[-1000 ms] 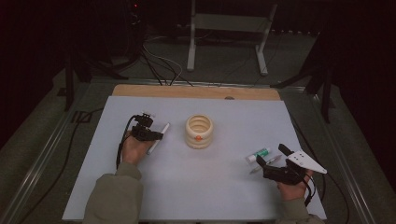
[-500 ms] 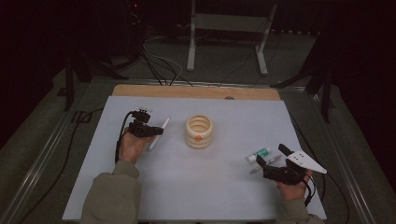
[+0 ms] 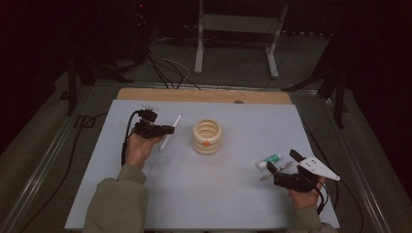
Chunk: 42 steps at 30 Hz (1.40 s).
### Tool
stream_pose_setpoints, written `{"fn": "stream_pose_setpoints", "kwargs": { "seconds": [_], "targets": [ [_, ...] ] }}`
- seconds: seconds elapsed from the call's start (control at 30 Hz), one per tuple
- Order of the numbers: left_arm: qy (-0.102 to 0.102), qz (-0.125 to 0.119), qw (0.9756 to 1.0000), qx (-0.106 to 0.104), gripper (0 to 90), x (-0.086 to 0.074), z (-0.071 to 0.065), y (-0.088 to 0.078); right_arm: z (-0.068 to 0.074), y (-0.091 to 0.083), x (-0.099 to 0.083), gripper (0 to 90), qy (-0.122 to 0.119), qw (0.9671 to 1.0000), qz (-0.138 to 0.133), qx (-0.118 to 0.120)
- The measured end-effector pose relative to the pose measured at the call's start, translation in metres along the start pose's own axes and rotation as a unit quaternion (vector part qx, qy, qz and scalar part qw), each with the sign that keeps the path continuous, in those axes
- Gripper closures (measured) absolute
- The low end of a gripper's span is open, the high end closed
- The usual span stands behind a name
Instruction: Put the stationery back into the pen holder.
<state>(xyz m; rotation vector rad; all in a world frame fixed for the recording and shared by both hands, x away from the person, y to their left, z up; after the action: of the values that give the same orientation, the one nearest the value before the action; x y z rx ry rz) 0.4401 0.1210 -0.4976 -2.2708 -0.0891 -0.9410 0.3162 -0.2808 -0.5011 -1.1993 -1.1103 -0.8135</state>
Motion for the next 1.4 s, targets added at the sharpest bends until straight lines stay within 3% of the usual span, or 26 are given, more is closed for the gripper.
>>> {"fn": "stream_pose_setpoints", "kwargs": {
  "seconds": [0.67,1.4],
  "targets": [
    [0.023,-0.022,0.9993,-0.02,79.4,0.02,-0.021,-0.004,0.0,0.0,0.0,0.3,0.0,1.0,0.001,0.001],
    [0.051,-0.053,0.9958,-0.054,79.4,0.043,-0.05,0.0,0.0,0.0,0.0,0.3,0.0,1.0,0.001,0.001]
  ]
}}
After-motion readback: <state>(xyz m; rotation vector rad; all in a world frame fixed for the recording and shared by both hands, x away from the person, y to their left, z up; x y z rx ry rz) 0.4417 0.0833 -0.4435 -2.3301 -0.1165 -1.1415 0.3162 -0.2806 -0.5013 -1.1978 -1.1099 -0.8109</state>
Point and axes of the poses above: each handheld gripper's, and its own axes: y roughly forward along the jaws, x roughly out of its top, z roughly to its left, the point moved 7 cm from there along y, roughly forward along the jaws, and after that the axes turned 14 degrees about -x, right-handed, at the moved point
